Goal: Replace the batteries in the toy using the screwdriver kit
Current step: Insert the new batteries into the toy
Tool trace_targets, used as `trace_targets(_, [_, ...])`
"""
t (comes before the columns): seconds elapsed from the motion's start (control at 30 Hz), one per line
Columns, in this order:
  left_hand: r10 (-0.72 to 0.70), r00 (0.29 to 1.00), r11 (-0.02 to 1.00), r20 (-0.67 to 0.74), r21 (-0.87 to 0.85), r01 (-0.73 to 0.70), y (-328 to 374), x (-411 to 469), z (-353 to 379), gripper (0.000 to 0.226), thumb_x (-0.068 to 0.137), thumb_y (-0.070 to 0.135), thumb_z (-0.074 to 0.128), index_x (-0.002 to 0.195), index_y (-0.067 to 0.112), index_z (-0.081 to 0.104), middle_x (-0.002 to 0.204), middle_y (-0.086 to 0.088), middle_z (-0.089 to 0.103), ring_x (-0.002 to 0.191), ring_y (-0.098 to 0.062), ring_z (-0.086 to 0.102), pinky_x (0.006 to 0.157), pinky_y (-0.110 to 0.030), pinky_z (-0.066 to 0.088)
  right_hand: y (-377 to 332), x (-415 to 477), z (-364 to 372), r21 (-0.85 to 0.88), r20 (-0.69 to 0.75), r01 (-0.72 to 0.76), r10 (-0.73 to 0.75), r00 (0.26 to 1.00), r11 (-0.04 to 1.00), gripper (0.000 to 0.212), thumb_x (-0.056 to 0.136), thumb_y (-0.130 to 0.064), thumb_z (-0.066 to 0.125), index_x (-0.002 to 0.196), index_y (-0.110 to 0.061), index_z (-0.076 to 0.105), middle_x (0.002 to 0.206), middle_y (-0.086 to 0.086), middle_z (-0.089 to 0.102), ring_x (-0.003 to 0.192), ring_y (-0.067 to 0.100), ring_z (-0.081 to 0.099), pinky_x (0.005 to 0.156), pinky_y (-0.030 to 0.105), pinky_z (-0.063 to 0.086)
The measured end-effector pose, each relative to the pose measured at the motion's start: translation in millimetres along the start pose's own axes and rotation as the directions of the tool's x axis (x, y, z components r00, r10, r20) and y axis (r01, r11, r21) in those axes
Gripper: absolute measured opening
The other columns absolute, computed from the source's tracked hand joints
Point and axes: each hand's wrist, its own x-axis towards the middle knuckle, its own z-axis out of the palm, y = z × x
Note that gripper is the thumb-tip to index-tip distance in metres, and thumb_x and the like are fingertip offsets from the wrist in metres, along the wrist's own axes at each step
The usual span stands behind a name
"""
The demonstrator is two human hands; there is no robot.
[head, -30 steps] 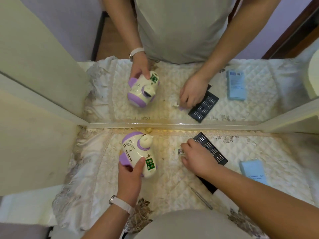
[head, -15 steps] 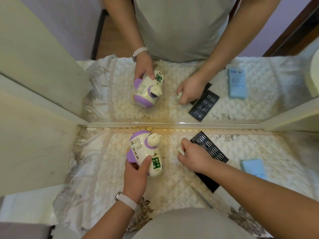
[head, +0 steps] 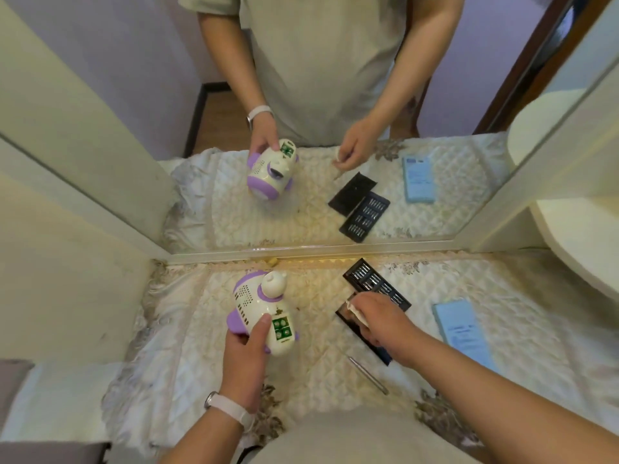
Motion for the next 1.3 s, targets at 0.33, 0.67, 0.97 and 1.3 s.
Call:
trace_targets(0.33, [0.006, 0.996, 1.0, 0.085, -0.022, -0.005, -6, -58, 58, 0.052, 0.077, 0.048, 0.071, 0.117, 0.015, 0.067, 0.103, -0.014, 0.077, 0.093, -0.034, 0.074, 0.08, -0.052, 0.059, 12, -56, -54, 0.287, 0.118, 0.085, -0.124, 0.985, 0.954, 0.015, 0.092, -0.007, 0.054, 0.083, -0.015, 0.062, 0.066, 0.006, 0.06, 0.075, 0.023, 0.054, 0.081, 0.043, 0.047])
trace_targets(0.67, [0.056, 0.963, 0.99, 0.264, -0.137, -0.02, 8, -119, 125, 0.035, 0.085, 0.033, 0.062, 0.109, 0.008, 0.07, 0.096, -0.022, 0.075, 0.08, -0.033, 0.074, 0.063, -0.032, 0.058, 17, -94, -106, 0.415, 0.138, 0.212, -0.291, 0.947, 0.885, 0.018, 0.097, 0.0, 0.049, 0.112, -0.01, 0.055, 0.08, 0.012, 0.063, 0.075, 0.017, 0.06, 0.068, 0.031, 0.051])
trace_targets(0.97, [0.07, 0.921, 0.981, 0.383, -0.195, 0.007, 39, -148, 141, 0.049, 0.089, 0.036, 0.061, 0.126, 0.004, 0.063, 0.108, -0.031, 0.07, 0.084, -0.043, 0.07, 0.066, -0.034, 0.058, -16, -115, -114, 0.238, 0.156, 0.421, -0.462, 0.873, 0.875, 0.02, 0.097, -0.001, 0.05, 0.102, -0.017, 0.062, 0.095, 0.002, 0.066, 0.087, 0.017, 0.066, 0.081, 0.044, 0.058])
trace_targets(1.3, [0.109, 0.907, 0.98, 0.406, -0.197, -0.029, 70, -162, 153, 0.054, 0.082, 0.039, 0.056, 0.12, 0.001, 0.066, 0.096, -0.025, 0.072, 0.073, -0.031, 0.073, 0.061, -0.03, 0.057, -37, -131, -128, 0.144, 0.214, 0.548, -0.566, 0.796, 0.824, 0.012, 0.093, 0.0, 0.057, 0.1, -0.008, 0.063, 0.083, 0.006, 0.068, 0.071, 0.021, 0.064, 0.063, 0.038, 0.057])
